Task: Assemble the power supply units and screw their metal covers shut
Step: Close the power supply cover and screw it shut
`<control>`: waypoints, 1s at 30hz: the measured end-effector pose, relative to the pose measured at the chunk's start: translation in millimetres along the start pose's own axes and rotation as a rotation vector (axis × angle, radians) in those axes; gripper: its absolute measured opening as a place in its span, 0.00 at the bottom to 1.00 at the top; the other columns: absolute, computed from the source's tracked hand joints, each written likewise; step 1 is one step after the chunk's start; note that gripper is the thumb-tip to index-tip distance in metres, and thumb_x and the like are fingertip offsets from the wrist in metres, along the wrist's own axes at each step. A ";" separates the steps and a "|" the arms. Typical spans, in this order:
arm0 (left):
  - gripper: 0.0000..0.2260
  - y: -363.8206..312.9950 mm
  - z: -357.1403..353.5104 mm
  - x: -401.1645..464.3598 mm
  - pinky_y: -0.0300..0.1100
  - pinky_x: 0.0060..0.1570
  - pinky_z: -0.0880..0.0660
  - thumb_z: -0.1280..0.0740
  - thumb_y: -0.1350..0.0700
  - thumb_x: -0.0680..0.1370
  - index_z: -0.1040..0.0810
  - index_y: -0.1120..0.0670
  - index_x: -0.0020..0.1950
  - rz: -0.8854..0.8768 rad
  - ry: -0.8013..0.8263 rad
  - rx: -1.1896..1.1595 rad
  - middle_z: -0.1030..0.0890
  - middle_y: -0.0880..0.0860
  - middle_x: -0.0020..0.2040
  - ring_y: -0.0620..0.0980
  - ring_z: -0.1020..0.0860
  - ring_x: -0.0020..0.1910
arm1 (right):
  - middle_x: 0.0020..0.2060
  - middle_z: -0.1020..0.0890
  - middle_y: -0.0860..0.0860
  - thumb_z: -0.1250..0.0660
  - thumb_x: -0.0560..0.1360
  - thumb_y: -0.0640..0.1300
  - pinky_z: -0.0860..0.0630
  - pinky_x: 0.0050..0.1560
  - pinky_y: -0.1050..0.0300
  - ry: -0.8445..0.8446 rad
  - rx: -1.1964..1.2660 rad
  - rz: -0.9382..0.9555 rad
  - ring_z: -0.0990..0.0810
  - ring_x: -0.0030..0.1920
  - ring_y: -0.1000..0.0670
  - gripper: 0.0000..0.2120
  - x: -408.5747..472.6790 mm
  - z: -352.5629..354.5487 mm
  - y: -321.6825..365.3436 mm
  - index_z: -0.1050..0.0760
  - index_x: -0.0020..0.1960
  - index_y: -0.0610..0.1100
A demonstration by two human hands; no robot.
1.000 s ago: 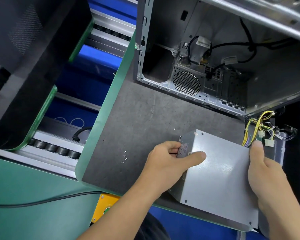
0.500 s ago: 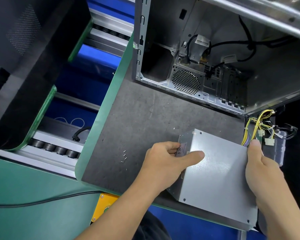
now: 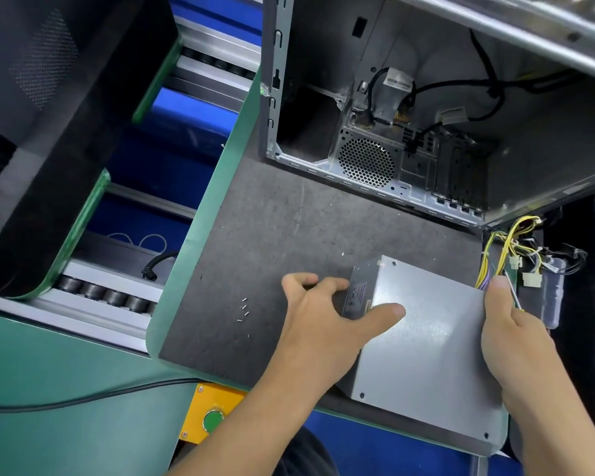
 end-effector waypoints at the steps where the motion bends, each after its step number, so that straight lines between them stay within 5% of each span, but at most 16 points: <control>1: 0.35 0.4 1.1 0.3 0.28 0.35 0.30 0.31 0.23 0.54 0.30 0.35 0.56 -0.007 -0.005 0.057 0.42 0.30 0.56 0.33 0.29 0.55 | 0.36 0.30 0.52 0.53 0.79 0.68 0.35 0.49 0.48 0.000 0.000 0.004 0.30 0.39 0.46 0.29 1.0 0.3 -0.8 0.34 0.34 0.47; 5: 0.45 5.0 4.7 3.8 0.31 0.39 0.36 0.34 0.19 0.53 0.38 0.35 0.65 0.019 0.036 0.111 0.41 0.30 0.55 0.28 0.33 0.51 | 0.36 0.29 0.51 0.53 0.79 0.68 0.34 0.49 0.48 -0.001 -0.003 0.037 0.30 0.37 0.48 0.30 2.6 0.1 -1.2 0.33 0.34 0.46; 9: 0.48 4.7 4.3 3.6 0.36 0.51 0.31 0.34 0.20 0.54 0.36 0.39 0.71 0.023 0.016 0.124 0.36 0.35 0.59 0.38 0.31 0.61 | 0.35 0.29 0.51 0.53 0.78 0.70 0.34 0.47 0.48 0.019 0.016 0.043 0.29 0.38 0.46 0.33 2.4 0.8 -5.5 0.32 0.36 0.42; 11: 0.45 0.4 0.0 -0.6 0.36 0.55 0.31 0.35 0.22 0.59 0.34 0.40 0.73 0.009 0.018 0.097 0.33 0.35 0.61 0.39 0.31 0.63 | 0.37 0.25 0.48 0.52 0.76 0.73 0.33 0.44 0.47 0.040 0.074 -0.003 0.26 0.39 0.47 0.38 2.7 1.0 -13.7 0.31 0.41 0.37; 14: 0.21 -3.0 -14.3 -7.6 0.32 0.51 0.30 0.38 0.28 0.69 0.26 0.35 0.57 -0.024 0.034 0.037 0.27 0.33 0.54 0.39 0.28 0.60 | 0.40 0.22 0.47 0.50 0.73 0.75 0.30 0.49 0.46 0.078 0.161 -0.094 0.24 0.42 0.47 0.36 -1.0 -1.3 -28.9 0.28 0.40 0.42; 19: 0.31 -7.5 -21.2 -12.0 0.49 0.66 0.28 0.46 0.29 0.73 0.29 0.43 0.71 -0.043 -0.017 0.114 0.25 0.41 0.63 0.43 0.28 0.64 | 0.40 0.15 0.49 0.49 0.66 0.80 0.23 0.51 0.48 0.167 0.257 -0.161 0.18 0.45 0.45 0.41 -17.1 -5.8 -52.1 0.20 0.41 0.44; 21: 0.25 -8.0 -19.8 -10.6 0.45 0.60 0.27 0.47 0.30 0.75 0.25 0.39 0.64 -0.059 -0.046 0.158 0.23 0.40 0.59 0.41 0.27 0.60 | 0.35 0.16 0.51 0.51 0.69 0.79 0.24 0.47 0.52 0.162 0.280 -0.132 0.18 0.41 0.48 0.42 -23.1 -8.4 -57.7 0.20 0.42 0.42; 23: 0.16 -9.8 -21.5 -11.4 0.37 0.40 0.28 0.48 0.32 0.77 0.24 0.35 0.45 -0.072 -0.075 0.174 0.23 0.36 0.43 0.36 0.26 0.44 | 0.31 0.23 0.47 0.54 0.69 0.79 0.28 0.40 0.54 0.111 0.277 -0.077 0.24 0.36 0.47 0.43 -27.5 -9.7 -60.3 0.27 0.39 0.39; 25: 0.20 -13.8 -22.5 -16.8 0.39 0.29 0.34 0.48 0.32 0.78 0.27 0.40 0.35 -0.077 -0.108 0.212 0.30 0.38 0.29 0.39 0.31 0.29 | 0.28 0.26 0.47 0.56 0.71 0.77 0.31 0.36 0.55 0.058 0.314 -0.032 0.27 0.35 0.45 0.40 -29.7 -12.1 -58.3 0.33 0.35 0.39; 30: 0.26 -17.3 -19.7 -21.1 0.43 0.31 0.36 0.47 0.28 0.75 0.36 0.48 0.33 -0.025 -0.178 0.284 0.38 0.44 0.27 0.48 0.38 0.29 | 0.30 0.25 0.52 0.53 0.78 0.68 0.34 0.31 0.63 0.022 0.365 0.037 0.30 0.30 0.56 0.34 -24.8 -12.0 -54.0 0.38 0.32 0.40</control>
Point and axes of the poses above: each hand's wrist, its own x-axis towards the middle knuckle, its own z-axis out of the back of the hand, y = z × x, the point moved 6 cm from there along x, towards the middle knuckle
